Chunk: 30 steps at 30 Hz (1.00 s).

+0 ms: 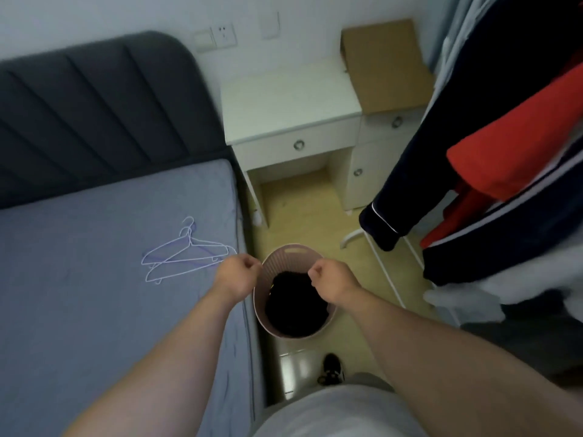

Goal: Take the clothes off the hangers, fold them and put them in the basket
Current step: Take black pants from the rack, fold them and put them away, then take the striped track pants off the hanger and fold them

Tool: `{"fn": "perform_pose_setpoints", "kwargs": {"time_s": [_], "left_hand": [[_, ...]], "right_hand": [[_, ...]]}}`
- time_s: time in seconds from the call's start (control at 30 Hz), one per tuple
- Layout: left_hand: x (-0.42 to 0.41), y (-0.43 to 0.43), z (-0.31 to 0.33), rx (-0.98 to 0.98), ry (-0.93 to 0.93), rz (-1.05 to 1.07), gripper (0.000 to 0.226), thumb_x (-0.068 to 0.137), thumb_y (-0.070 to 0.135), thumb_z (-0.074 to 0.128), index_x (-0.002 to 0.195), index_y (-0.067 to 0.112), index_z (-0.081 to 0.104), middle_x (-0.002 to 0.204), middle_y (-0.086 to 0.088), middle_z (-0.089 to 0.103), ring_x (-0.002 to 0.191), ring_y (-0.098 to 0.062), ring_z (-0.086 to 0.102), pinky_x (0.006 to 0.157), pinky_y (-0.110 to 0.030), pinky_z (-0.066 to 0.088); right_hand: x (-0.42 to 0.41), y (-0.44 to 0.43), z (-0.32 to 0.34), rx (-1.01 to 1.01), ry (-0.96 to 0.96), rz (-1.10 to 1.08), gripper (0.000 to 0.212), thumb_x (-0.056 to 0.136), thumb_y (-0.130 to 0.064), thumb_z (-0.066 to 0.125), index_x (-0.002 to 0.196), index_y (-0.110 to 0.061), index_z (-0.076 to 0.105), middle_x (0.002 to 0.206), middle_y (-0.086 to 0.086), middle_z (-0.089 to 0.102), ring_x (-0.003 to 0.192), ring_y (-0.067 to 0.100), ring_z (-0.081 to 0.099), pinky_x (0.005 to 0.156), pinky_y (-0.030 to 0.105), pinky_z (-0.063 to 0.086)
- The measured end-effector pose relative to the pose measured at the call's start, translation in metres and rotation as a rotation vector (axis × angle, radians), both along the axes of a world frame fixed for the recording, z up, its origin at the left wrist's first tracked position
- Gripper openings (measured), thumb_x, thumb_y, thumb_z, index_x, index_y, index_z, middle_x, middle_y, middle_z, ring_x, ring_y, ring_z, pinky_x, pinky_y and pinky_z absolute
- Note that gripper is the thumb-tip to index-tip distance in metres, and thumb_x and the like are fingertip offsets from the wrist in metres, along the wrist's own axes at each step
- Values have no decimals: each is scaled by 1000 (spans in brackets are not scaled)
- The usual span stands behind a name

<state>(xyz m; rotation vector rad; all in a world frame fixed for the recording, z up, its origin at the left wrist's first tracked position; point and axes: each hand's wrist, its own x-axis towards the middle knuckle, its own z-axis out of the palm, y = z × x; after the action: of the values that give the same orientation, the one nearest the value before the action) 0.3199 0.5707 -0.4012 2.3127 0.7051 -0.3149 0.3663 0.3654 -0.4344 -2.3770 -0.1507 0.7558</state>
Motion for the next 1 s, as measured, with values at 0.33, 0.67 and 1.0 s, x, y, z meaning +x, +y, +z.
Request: {"fn": "perform_pose_setpoints", "kwargs": {"time_s": [0.33, 0.67, 1.0], "left_hand": [[-71, 3, 48, -2, -184, -1, 17, 87, 22, 62, 71, 21, 67, 83, -6, 75, 84, -25, 72, 84, -37, 55], [-115, -22, 118, -131, -477, 82, 17, 89, 23, 64, 73, 22, 68, 76, 2, 73, 76, -22, 71, 80, -35, 56], [-139, -77, 192, -161, -624, 14, 15, 94, 21, 61, 83, 23, 70, 80, 8, 72, 66, -6, 69, 57, -17, 41]], "right_hand": [[-80, -2, 60, 139, -128, -178, 27, 97, -34, 50, 80, -20, 65, 86, 1, 73, 83, 22, 68, 82, 37, 56], [-143, -30, 142, 326, -305, -310, 21, 98, -35, 51, 84, -25, 62, 80, -5, 71, 74, 18, 68, 78, 41, 58], [-176, -78, 193, 411, -413, -376, 16, 95, -39, 54, 88, -29, 64, 86, -7, 71, 80, 14, 68, 82, 42, 58]]}}
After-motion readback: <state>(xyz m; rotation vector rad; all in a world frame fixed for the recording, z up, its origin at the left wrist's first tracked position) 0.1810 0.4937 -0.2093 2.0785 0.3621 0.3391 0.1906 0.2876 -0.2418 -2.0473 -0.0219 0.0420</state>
